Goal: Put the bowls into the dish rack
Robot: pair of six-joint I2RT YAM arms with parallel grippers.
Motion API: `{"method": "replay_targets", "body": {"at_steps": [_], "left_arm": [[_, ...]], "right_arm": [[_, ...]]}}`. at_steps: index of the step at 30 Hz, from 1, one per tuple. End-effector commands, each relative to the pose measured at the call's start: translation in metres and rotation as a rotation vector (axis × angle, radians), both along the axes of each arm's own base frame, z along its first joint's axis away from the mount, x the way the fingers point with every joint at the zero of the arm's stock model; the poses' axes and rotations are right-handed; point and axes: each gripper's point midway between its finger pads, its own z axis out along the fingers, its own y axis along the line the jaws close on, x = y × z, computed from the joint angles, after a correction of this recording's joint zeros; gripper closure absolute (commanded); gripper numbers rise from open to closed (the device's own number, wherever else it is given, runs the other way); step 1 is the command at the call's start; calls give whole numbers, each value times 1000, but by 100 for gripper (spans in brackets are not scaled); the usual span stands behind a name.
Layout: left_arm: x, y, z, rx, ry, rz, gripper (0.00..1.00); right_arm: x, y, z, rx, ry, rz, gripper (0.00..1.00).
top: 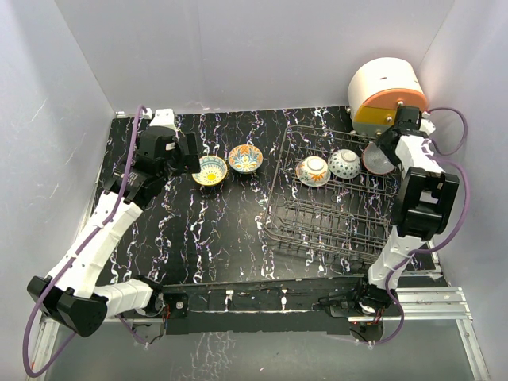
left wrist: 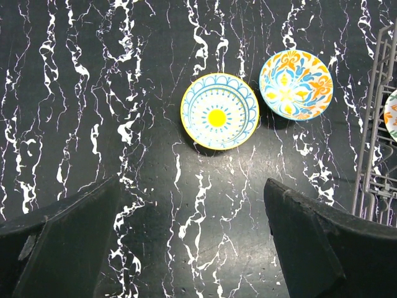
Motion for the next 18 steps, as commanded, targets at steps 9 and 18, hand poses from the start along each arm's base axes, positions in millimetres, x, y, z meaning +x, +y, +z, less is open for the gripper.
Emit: {"method": "replay_targets", "body": {"at_steps": [9,18], "left_arm": [[2,-1,9,-19,-16,1,3],[2,3,10,3,-21,11,3]], "right_arm": [[46,32,30,-167,-57,157,41],[64,36,24,-287,30,144,41]]}}
